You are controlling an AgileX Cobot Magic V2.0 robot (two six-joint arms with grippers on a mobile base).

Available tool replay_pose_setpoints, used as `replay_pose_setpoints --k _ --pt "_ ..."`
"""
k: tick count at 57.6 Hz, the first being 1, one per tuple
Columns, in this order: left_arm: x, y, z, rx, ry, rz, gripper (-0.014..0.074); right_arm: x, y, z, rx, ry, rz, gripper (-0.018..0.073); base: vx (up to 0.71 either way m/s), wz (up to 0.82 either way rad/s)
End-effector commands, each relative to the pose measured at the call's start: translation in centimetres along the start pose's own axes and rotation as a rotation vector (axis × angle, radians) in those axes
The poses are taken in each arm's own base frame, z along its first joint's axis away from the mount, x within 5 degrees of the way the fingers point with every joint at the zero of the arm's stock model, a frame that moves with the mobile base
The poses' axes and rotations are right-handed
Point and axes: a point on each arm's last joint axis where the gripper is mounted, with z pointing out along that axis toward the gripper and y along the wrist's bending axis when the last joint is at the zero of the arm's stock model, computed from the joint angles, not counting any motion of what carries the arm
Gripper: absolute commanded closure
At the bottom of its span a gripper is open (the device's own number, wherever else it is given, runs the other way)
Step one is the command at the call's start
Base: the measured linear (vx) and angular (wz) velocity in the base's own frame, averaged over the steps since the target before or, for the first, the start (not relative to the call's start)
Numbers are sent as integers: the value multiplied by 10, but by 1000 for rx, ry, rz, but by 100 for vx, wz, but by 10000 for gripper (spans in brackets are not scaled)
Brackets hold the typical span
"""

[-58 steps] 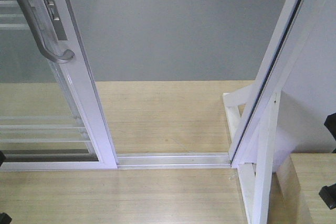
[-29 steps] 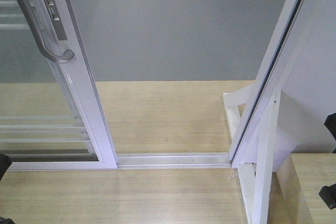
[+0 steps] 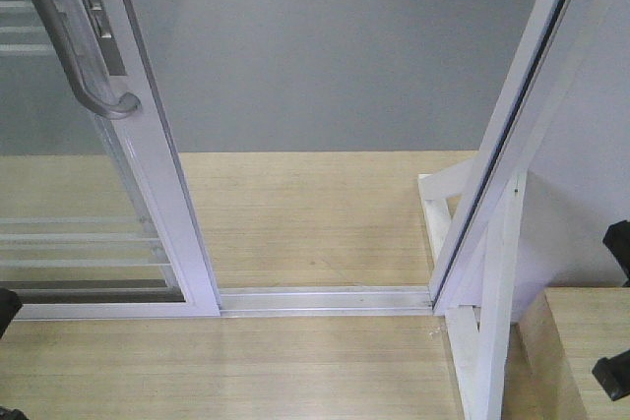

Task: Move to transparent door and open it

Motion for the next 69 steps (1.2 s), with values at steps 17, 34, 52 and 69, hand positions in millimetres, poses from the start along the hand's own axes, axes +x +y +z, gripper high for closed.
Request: replay_pose_setpoints --k 17,34,52,69 --pt "3 0 2 6 -50 -10 602 63 13 -7 -3 -40 134 559 0 0" --pt "3 0 2 6 -50 -10 602 63 5 -8 121 -43 129 559 0 0" --pt "3 0 2 6 -50 -10 602 63 4 -8 147 -39 131 559 0 0" --pt "3 0 2 6 -50 -10 602 63 4 -8 147 -39 131 559 0 0"
